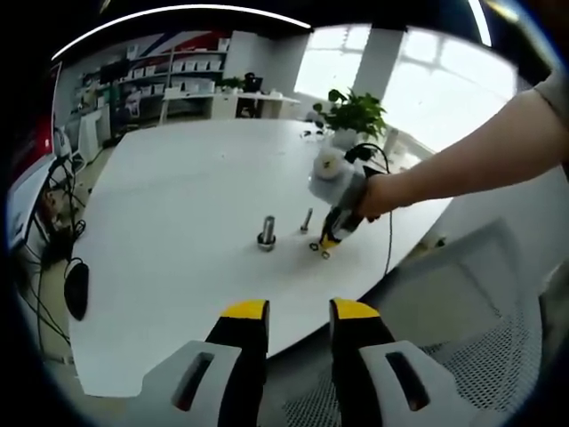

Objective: Place the washer onto the threaded stud by aligning its center hole with the stud, sliding it down to the base, and recovering from edge contact or off-axis alignment until the washer reaches the visible bottom stop.

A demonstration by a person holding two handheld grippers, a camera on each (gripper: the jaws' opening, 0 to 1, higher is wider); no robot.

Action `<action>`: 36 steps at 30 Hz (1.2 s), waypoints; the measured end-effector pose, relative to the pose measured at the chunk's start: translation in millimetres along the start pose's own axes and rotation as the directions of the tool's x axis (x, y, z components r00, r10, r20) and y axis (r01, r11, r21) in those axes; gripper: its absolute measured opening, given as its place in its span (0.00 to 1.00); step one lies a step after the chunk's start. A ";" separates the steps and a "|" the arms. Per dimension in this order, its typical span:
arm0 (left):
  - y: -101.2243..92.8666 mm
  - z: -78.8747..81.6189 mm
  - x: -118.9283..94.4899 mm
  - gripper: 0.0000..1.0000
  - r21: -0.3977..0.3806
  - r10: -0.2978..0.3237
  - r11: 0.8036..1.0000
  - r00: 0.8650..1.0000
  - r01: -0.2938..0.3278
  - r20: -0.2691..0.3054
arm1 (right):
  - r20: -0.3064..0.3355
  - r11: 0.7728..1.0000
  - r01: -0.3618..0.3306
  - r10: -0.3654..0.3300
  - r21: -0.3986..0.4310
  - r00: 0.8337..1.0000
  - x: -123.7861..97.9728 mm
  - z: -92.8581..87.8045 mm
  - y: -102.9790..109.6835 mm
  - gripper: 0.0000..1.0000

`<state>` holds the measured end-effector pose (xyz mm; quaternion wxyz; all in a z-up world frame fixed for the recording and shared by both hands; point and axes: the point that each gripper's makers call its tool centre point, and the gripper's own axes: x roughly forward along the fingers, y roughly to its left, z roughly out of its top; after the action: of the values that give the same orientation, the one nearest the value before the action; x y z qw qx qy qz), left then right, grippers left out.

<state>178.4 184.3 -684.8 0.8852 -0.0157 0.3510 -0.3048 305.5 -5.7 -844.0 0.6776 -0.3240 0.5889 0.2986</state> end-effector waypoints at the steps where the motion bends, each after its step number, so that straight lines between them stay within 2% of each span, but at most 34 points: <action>1: 0.3 -0.2 -0.1 0.25 -0.001 0.001 1.000 1.000 -0.001 0.000 | -0.002 1.000 0.011 -0.010 0.024 1.000 0.4 -0.7 -0.7 0.15; 6: -1.2 -2.4 0.4 0.25 0.001 -0.005 1.000 1.000 0.005 -0.013 | 0.048 0.997 0.029 -0.032 0.067 0.998 -2.3 -2.7 -0.2 0.15; 10: -1.0 -0.5 -0.5 0.25 0.003 -0.002 1.000 1.000 0.002 -0.003 | 0.134 0.992 -0.005 -0.012 0.126 0.991 -2.0 -2.9 -2.4 0.15; 12: -0.6 -0.6 -0.4 0.25 0.003 -0.001 1.000 1.000 0.001 -0.003 | 0.157 0.989 -0.008 -0.015 0.144 0.987 -3.5 -3.9 -2.6 0.15; 14: -0.4 -0.6 -0.4 0.25 0.001 -0.001 1.000 1.000 0.001 -0.003 | 0.165 0.984 -0.017 -0.013 0.178 0.986 -2.6 -3.9 -3.8 0.15; 24: -0.2 -1.4 -0.3 0.25 0.001 0.000 1.000 1.000 0.000 -0.009 | 0.158 0.981 -0.020 -0.011 0.193 0.987 -5.2 -5.5 -8.2 0.14; 30: 0.3 -1.9 0.0 0.25 0.001 0.003 1.000 1.000 -0.003 -0.013 | 0.203 0.980 -0.026 -0.016 0.199 0.979 -16.3 -3.3 -14.4 0.14; 36: 0.7 -2.3 0.0 0.25 0.002 0.006 1.000 1.000 -0.006 -0.015 | 0.255 0.978 -0.027 -0.027 0.205 0.967 -30.4 6.6 -22.8 0.14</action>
<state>177.3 185.3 -686.7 0.8834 -0.0113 0.3575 -0.3026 323.5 -15.1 -811.2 0.7779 -0.2107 0.5241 0.2752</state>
